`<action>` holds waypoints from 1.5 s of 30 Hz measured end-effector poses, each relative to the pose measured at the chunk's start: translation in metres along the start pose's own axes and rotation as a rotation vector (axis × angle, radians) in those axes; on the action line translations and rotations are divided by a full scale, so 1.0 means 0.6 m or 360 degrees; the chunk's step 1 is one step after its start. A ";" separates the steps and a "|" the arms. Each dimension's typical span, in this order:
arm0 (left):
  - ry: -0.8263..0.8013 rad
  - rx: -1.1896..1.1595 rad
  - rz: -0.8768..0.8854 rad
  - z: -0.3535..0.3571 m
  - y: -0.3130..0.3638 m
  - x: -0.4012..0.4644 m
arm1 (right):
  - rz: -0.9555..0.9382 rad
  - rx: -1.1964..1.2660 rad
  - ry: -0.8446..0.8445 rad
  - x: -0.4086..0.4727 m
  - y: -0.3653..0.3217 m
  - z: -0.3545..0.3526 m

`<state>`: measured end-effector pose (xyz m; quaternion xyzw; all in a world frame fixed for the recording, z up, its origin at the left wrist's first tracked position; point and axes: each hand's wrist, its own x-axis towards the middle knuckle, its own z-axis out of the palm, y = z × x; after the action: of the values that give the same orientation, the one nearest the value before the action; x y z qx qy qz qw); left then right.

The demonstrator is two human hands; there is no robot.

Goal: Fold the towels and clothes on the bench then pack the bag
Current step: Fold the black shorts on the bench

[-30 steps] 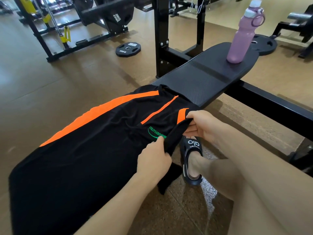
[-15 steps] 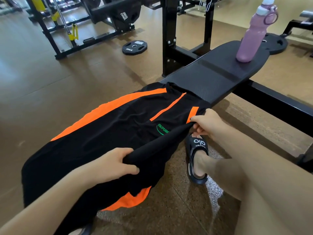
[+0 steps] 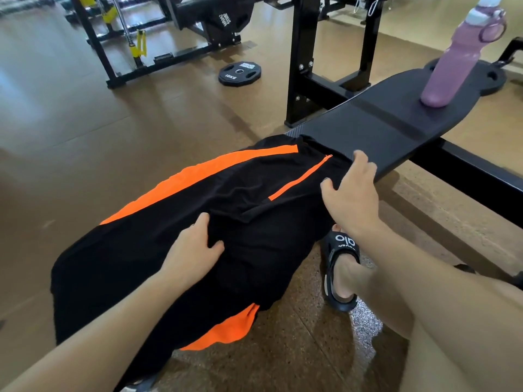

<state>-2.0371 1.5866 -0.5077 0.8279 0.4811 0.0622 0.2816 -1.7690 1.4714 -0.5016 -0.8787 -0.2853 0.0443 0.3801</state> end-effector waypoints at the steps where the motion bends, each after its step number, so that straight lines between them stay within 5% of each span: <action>1: 0.0033 0.0118 0.0019 0.004 0.002 0.002 | -0.0096 -0.0053 -0.0017 -0.002 -0.008 0.005; 10: 0.0040 0.0624 0.0092 -0.035 0.003 0.067 | -0.0524 -0.0187 -0.0608 0.050 -0.083 0.082; 18: -0.0129 0.0458 0.0381 -0.063 0.044 0.276 | -0.0668 -0.0419 -0.0517 0.184 -0.107 0.165; 29: -0.0743 0.0231 0.0269 -0.021 0.103 0.506 | -0.0549 -0.0555 -0.0492 0.255 -0.114 0.212; 40: -0.0685 0.0255 0.0623 -0.029 0.167 0.532 | -0.0654 -0.0317 -0.0667 0.291 -0.135 0.196; 45: -0.0740 0.0681 0.0801 -0.066 0.145 0.537 | -0.0680 -0.0571 -0.0735 0.306 -0.123 0.191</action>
<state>-1.8150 1.8377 -0.4832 0.9517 0.1889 -0.1613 0.1801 -1.6847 1.6838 -0.5059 -0.8188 -0.5441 0.1105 0.1460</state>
